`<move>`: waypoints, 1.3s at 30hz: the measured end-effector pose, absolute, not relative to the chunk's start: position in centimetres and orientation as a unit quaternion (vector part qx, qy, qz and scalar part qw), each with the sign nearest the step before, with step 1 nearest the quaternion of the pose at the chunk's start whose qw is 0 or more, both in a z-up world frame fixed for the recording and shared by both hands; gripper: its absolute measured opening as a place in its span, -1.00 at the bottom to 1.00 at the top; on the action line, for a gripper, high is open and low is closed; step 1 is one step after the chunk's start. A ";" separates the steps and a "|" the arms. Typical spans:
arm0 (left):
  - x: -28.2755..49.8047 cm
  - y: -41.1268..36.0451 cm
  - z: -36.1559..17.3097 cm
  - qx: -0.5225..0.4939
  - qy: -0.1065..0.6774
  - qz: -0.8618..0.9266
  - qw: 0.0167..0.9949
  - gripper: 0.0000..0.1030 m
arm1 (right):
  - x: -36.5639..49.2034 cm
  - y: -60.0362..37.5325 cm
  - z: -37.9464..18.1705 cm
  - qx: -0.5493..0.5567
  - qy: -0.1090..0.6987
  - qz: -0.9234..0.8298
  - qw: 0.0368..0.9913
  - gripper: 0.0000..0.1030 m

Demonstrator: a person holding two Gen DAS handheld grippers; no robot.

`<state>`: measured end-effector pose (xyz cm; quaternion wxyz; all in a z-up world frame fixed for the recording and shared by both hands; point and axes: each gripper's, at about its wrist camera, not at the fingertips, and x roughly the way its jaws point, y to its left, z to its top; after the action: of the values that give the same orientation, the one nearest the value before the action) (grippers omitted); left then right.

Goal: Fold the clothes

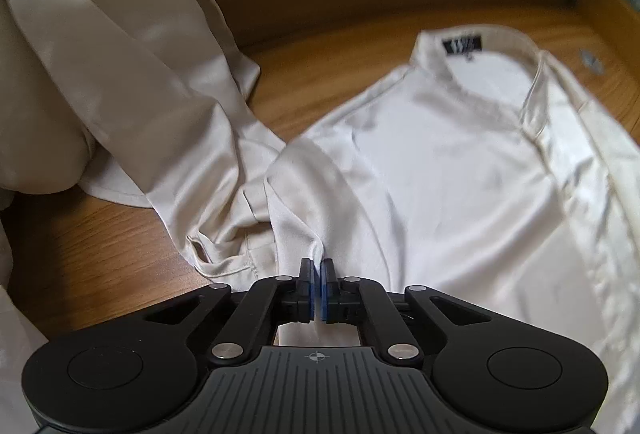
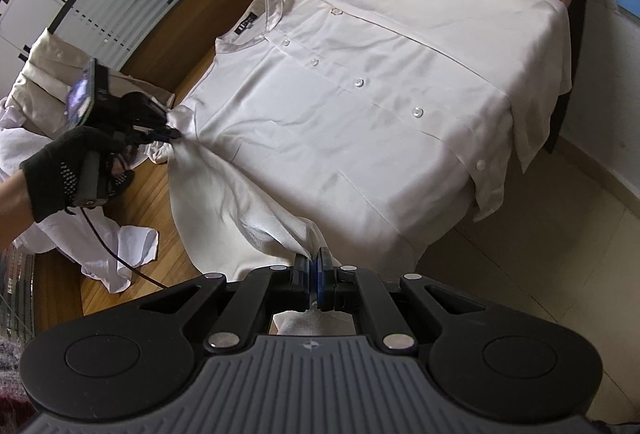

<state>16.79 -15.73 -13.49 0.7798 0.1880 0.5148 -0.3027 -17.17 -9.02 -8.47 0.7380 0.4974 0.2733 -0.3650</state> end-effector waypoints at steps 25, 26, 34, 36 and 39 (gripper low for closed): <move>11.2 -23.1 -12.9 0.156 0.494 -0.421 0.745 -0.93 | -23.3 -10.3 -11.6 0.532 0.275 -0.422 0.681 -0.91; 11.0 -23.3 -13.0 0.159 0.492 -0.424 0.744 -0.93 | -23.4 -10.3 -11.8 0.533 0.275 -0.424 0.679 -0.90; 10.9 -24.3 -13.7 0.164 0.498 -0.445 0.726 -0.85 | -23.2 -11.1 -12.8 0.529 0.286 -0.431 0.673 -0.89; 11.2 -23.8 -13.3 0.152 0.500 -0.457 0.719 -0.64 | -23.1 -11.3 -12.9 0.526 0.290 -0.432 0.672 -0.87; 11.9 -22.2 -12.2 0.134 0.497 -0.474 0.715 -0.49 | -23.3 -11.5 -13.1 0.525 0.294 -0.435 0.670 -0.84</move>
<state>11.93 -22.17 -12.22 0.7148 0.1343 0.4966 -0.4738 -23.31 -11.52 -13.13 0.6704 0.5248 0.2937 -0.4346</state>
